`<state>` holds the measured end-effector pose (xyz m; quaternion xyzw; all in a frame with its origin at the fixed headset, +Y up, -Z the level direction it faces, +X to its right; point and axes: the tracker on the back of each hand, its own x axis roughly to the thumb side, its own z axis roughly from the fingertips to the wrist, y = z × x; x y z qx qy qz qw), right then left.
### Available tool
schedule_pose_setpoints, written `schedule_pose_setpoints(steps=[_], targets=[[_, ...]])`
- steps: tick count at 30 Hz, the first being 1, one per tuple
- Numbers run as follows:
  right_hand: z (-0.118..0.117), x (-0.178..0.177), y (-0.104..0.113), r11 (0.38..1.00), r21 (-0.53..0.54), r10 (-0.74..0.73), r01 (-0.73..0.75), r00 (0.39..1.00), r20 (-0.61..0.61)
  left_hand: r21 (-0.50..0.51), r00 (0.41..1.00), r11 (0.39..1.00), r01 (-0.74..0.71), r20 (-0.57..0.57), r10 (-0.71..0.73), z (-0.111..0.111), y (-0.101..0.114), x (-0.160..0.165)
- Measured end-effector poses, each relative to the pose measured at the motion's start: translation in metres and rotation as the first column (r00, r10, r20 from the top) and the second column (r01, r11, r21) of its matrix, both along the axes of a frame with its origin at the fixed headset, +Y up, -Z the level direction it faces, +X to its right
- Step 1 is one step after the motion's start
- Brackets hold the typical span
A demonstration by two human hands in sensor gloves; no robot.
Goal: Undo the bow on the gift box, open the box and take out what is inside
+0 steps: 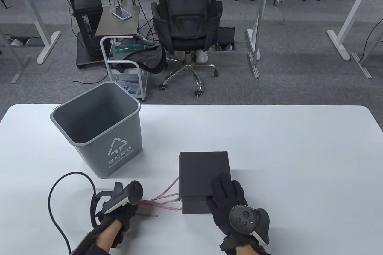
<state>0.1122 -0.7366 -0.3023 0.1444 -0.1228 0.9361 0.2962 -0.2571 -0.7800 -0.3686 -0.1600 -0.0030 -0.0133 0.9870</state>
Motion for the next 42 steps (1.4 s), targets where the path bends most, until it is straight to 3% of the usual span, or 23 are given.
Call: schedule_pose_setpoints(steps=[6, 10, 13, 16, 23, 28, 32, 34, 36, 38, 40, 42], targets=[[0.000, 0.000, 0.000, 1.000, 0.001, -0.001, 0.001, 1.000, -0.001, -0.021, 0.983, 1.000, -0.002, -0.181, -0.002, 0.003, 0.001, -0.043], [0.000, -0.001, 0.001, 1.000, -0.001, -0.001, 0.001, 1.000, -0.002, -0.011, 0.950, 0.990, 0.138, -0.281, -0.136, 0.004, 0.004, -0.066], [0.000, -0.001, 0.001, 1.000, -0.002, -0.001, 0.001, 1.000, -0.002, 0.017, 0.963, 1.000, 0.009, -0.270, -0.004, 0.005, 0.010, -0.070], [0.000, -0.001, 0.001, 1.000, -0.003, -0.003, 0.003, 1.000, -0.002, 0.135, 0.961, 0.978, -0.159, -0.207, 0.185, 0.006, 0.025, -0.052], [0.000, -0.001, 0.001, 1.000, -0.004, -0.004, 0.004, 1.000, -0.002, 0.367, 0.977, 0.907, -0.204, 0.023, 0.211, 0.002, 0.052, 0.023], [0.000, -0.001, 0.001, 1.000, -0.004, -0.004, 0.004, 1.000, -0.003, 0.372, 0.952, 0.876, -0.306, 0.110, 0.285, -0.006, 0.042, 0.058], [0.000, -0.001, 0.001, 1.000, -0.005, -0.004, 0.004, 1.000, -0.004, 0.389, 0.964, 0.882, -0.267, 0.126, 0.236, -0.015, 0.032, 0.080], [0.000, 0.000, 0.001, 1.000, -0.006, -0.006, 0.006, 1.000, -0.005, 0.359, 0.966, 0.898, -0.255, 0.134, 0.221, -0.020, 0.027, 0.086], [0.000, 0.000, 0.001, 1.000, -0.007, -0.005, 0.005, 1.000, -0.006, 0.205, 0.942, 0.925, -0.319, 0.177, 0.285, -0.027, 0.023, 0.089], [0.000, 0.000, 0.001, 1.000, -0.007, -0.005, 0.005, 1.000, -0.006, 0.123, 0.927, 0.927, -0.354, 0.179, 0.330, -0.030, 0.024, 0.089], [0.000, 0.000, 0.001, 1.000, -0.010, -0.007, 0.007, 1.000, -0.007, 0.057, 0.923, 0.939, -0.339, 0.212, 0.321, -0.032, 0.027, 0.086], [0.000, -0.001, 0.001, 1.000, -0.012, -0.007, 0.007, 1.000, -0.008, -0.079, 0.931, 0.960, -0.269, 0.234, 0.280, -0.035, 0.029, 0.084]])
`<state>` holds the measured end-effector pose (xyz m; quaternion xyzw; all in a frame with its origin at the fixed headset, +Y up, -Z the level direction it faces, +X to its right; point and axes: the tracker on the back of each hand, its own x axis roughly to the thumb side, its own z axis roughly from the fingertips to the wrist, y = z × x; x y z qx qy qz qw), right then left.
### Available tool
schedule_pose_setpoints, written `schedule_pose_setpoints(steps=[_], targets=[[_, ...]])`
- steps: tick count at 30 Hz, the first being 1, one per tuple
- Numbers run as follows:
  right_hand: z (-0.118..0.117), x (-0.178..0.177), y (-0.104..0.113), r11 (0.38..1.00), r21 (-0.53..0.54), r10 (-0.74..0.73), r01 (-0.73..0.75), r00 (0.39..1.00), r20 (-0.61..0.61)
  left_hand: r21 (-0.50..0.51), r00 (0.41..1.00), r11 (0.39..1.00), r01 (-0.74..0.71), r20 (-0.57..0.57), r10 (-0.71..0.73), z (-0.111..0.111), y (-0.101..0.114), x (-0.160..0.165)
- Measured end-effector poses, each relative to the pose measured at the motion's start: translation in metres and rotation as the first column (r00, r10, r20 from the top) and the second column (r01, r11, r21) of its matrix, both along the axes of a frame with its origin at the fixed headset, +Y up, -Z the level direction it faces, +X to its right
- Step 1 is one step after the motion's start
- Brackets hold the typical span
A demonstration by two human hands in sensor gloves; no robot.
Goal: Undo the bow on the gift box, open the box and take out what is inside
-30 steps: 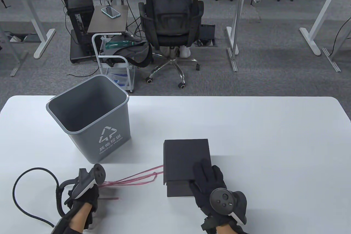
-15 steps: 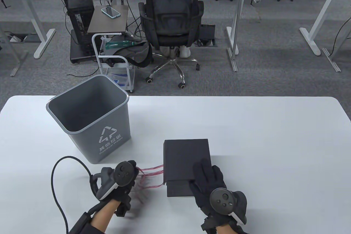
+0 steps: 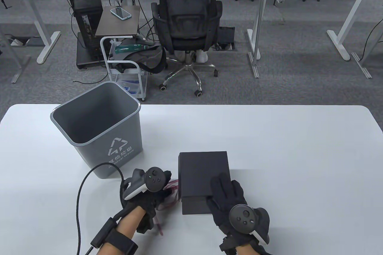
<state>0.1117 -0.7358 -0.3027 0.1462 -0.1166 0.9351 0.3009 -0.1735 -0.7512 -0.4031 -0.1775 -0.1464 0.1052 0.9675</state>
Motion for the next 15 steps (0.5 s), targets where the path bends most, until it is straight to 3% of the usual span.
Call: schedule_pose_setpoints(steps=[2, 4, 10, 15], targets=[[0.000, 0.000, 0.000, 1.000, -0.002, 0.000, 0.000, 1.000, -0.001, -0.193, 0.994, 0.976, 0.098, 0.070, -0.086, -0.004, -0.004, -0.002], [0.000, 0.000, 0.000, 1.000, -0.004, -0.002, 0.002, 1.000, -0.002, -0.382, 0.974, 0.898, 0.219, 0.132, -0.182, -0.006, -0.014, -0.003], [-0.001, 0.000, 0.001, 1.000, -0.009, -0.003, 0.003, 1.000, -0.005, -0.344, 0.886, 0.817, 0.463, 0.187, -0.424, -0.010, -0.036, -0.001], [-0.001, 0.000, 0.001, 1.000, -0.009, -0.001, 0.001, 1.000, -0.004, -0.359, 0.929, 0.859, 0.366, 0.189, -0.317, -0.020, -0.046, 0.007]])
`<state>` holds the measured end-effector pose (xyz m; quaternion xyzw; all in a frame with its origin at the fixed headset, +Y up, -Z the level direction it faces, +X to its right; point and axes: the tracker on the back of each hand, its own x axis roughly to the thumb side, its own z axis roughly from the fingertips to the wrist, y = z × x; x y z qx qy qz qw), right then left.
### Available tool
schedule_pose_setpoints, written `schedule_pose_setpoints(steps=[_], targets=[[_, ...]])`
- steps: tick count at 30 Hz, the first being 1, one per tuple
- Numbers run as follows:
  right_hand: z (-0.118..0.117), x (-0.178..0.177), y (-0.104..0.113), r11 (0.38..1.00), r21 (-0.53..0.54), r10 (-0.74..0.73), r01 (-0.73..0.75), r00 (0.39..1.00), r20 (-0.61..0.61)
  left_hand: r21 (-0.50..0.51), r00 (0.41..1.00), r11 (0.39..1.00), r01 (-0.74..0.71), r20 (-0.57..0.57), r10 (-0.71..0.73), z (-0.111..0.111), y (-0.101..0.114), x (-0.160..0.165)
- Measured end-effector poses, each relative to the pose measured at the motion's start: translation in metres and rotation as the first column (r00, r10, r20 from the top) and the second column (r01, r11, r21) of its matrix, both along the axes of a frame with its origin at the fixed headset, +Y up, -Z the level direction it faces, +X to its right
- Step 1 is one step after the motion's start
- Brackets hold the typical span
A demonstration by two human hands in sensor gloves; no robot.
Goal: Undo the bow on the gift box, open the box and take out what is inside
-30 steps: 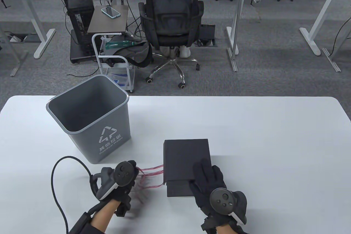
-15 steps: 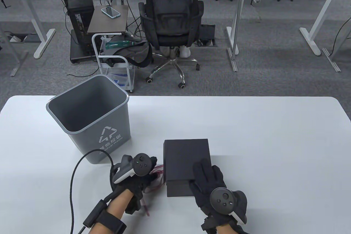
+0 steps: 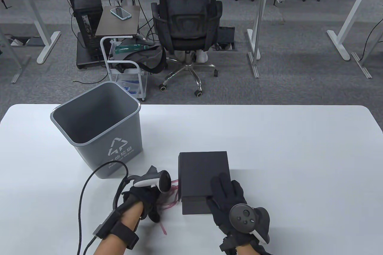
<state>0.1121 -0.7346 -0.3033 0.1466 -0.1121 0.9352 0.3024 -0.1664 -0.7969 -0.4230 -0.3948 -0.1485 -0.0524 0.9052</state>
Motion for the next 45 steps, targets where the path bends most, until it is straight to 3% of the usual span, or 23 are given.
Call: schedule_pose_setpoints(steps=[3, 6, 10, 15, 18, 21, 26, 36, 42, 45], targets=[[0.000, 0.000, 0.000, 1.000, -0.004, -0.002, 0.002, 1.000, -0.003, 0.050, 0.999, 0.998, -0.041, -0.014, 0.042, -0.003, 0.000, 0.008], [0.000, 0.001, 0.001, 1.000, -0.007, -0.004, 0.004, 1.000, -0.005, 0.199, 0.996, 0.976, -0.092, 0.002, 0.093, -0.005, 0.004, 0.012], [0.000, 0.001, 0.000, 1.000, -0.007, -0.003, 0.003, 1.000, -0.005, 0.459, 0.989, 0.877, -0.140, 0.021, 0.147, -0.002, 0.011, 0.019], [0.000, 0.001, 0.000, 1.000, -0.003, -0.002, 0.002, 1.000, -0.004, 0.606, 0.985, 0.777, -0.170, 0.107, 0.132, 0.009, 0.011, 0.025], [0.000, 0.001, -0.001, 1.000, -0.001, -0.001, 0.001, 1.000, -0.002, 0.625, 0.963, 0.737, -0.257, 0.104, 0.247, 0.014, 0.008, 0.017], [0.000, 0.001, -0.002, 1.000, 0.003, -0.001, 0.001, 1.000, -0.003, 0.612, 0.962, 0.748, -0.256, 0.087, 0.257, 0.016, 0.010, 0.009], [0.000, 0.000, -0.002, 1.000, 0.004, 0.000, 0.000, 1.000, -0.001, 0.615, 0.984, 0.772, -0.159, 0.033, 0.176, 0.025, 0.014, -0.009], [-0.001, 0.001, -0.002, 1.000, -0.002, -0.002, 0.002, 1.000, -0.003, 0.610, 0.988, 0.784, -0.112, -0.018, 0.155, 0.044, 0.032, -0.068], [-0.001, 0.001, -0.002, 1.000, -0.003, -0.003, 0.003, 1.000, -0.003, 0.510, 0.997, 0.859, -0.046, -0.033, 0.073, 0.053, 0.033, -0.098], [-0.001, 0.001, -0.002, 1.000, -0.003, -0.003, 0.003, 1.000, -0.002, 0.510, 0.998, 0.860, -0.031, -0.028, 0.052, 0.057, 0.043, -0.103]])
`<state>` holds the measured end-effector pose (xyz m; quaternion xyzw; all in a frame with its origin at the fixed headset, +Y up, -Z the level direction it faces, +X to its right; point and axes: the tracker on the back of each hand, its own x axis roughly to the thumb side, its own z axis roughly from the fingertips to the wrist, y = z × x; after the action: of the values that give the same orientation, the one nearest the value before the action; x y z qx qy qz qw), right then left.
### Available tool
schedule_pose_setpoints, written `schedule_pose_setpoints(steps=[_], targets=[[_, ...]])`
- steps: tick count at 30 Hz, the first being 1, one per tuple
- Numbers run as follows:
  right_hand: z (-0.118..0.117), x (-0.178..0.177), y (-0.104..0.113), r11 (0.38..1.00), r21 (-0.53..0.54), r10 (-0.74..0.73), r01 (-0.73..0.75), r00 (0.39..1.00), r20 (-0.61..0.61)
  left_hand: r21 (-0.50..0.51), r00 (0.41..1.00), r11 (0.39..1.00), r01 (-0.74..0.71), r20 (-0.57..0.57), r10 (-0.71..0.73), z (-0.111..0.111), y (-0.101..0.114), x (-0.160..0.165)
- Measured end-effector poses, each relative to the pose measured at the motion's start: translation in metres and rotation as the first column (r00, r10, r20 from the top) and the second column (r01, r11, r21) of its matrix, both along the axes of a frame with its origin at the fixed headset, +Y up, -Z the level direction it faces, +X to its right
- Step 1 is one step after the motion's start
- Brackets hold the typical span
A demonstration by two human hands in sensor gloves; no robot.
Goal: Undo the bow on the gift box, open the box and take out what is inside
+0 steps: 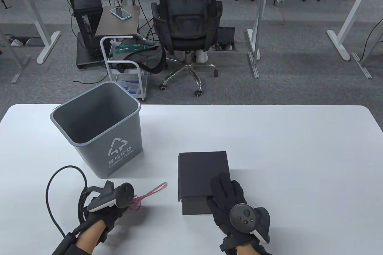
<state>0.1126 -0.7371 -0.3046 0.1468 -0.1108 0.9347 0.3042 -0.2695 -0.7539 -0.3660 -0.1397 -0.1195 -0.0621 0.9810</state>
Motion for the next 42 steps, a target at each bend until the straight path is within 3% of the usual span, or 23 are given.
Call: schedule_pose_setpoints(steps=[4, 8, 15, 21, 27, 30, 34, 36, 42], targets=[[0.000, 0.000, -0.001, 1.000, 0.000, 0.000, 0.000, 1.000, 0.002, 0.079, 0.999, 0.997, 0.025, 0.020, -0.026, 0.001, 0.017, 0.011], [0.000, 0.000, -0.001, 1.000, 0.001, 0.001, -0.001, 1.000, 0.004, 0.108, 0.994, 0.989, -0.101, 0.044, 0.097, -0.002, 0.021, 0.030], [0.000, 0.000, -0.001, 1.000, 0.000, 0.000, 0.000, 1.000, 0.003, 0.155, 0.981, 0.975, -0.162, 0.133, 0.142, -0.009, 0.006, 0.081], [0.000, 0.000, -0.001, 1.000, -0.002, -0.002, 0.002, 1.000, -0.001, 0.193, 0.941, 0.921, -0.339, 0.061, 0.333, -0.022, -0.015, 0.096], [0.000, 0.000, -0.001, 1.000, -0.004, -0.002, 0.002, 1.000, -0.002, 0.109, 0.918, 0.913, -0.394, 0.001, 0.396, -0.037, -0.033, 0.109], [0.000, 0.001, -0.001, 1.000, -0.005, -0.003, 0.003, 1.000, -0.003, 0.051, 0.917, 0.916, -0.399, 0.007, 0.399, -0.039, -0.032, 0.111], [-0.001, 0.001, 0.000, 1.000, -0.006, -0.003, 0.003, 1.000, -0.005, -0.224, 0.875, 0.850, -0.477, -0.027, 0.484, -0.044, -0.029, 0.103], [-0.001, 0.000, 0.000, 1.000, -0.007, -0.002, 0.002, 1.000, -0.005, -0.295, 0.893, 0.850, -0.437, -0.032, 0.448, -0.047, -0.031, 0.099], [0.000, 0.000, 0.000, 1.000, -0.007, -0.002, 0.002, 1.000, -0.003, -0.326, 0.932, 0.878, -0.350, -0.020, 0.363, -0.059, -0.038, 0.108]])
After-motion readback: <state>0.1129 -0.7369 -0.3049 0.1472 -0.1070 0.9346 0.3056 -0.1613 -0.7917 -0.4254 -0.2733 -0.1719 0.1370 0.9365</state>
